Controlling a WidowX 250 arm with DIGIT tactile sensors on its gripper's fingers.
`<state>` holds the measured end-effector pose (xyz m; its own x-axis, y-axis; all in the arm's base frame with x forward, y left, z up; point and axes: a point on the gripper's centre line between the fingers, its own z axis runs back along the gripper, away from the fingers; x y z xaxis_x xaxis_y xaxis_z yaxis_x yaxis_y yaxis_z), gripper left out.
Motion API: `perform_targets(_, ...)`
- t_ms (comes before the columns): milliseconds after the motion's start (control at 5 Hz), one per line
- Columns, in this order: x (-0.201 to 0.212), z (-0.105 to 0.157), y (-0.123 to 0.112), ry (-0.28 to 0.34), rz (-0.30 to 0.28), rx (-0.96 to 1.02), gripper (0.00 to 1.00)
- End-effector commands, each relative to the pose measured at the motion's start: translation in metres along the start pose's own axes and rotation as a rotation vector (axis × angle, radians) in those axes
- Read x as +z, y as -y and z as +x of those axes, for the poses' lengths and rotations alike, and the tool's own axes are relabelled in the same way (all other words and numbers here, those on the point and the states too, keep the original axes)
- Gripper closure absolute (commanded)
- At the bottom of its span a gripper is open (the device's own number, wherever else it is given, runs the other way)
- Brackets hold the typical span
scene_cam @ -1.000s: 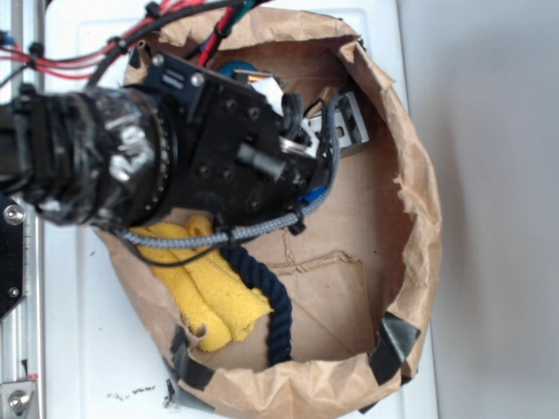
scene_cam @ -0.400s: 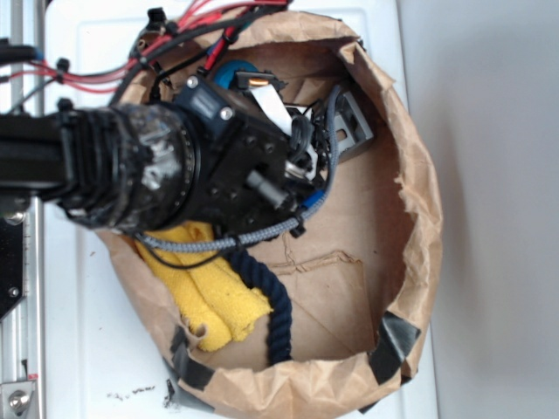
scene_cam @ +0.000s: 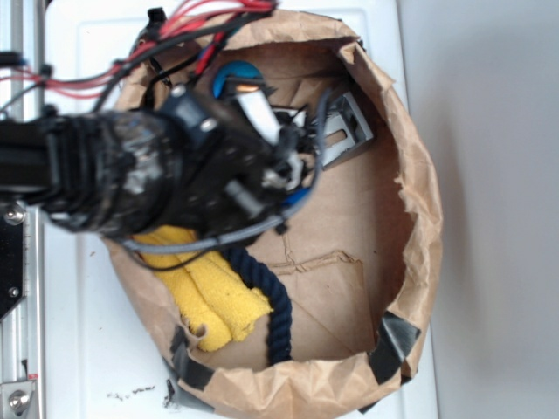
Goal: Grab the blue ball.
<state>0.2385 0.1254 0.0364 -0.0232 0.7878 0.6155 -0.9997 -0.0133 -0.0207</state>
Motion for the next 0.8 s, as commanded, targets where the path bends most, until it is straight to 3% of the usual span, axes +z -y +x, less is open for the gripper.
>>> perform_targets(0,-0.01,0.014,0.0,0.103,0.045,0.074,0.0)
perform_targets(200,-0.007,0.015,0.002,0.058,0.051,0.08,1.0)
perform_targets(600,-0.003,0.014,0.016,0.03,0.054,0.051,1.0)
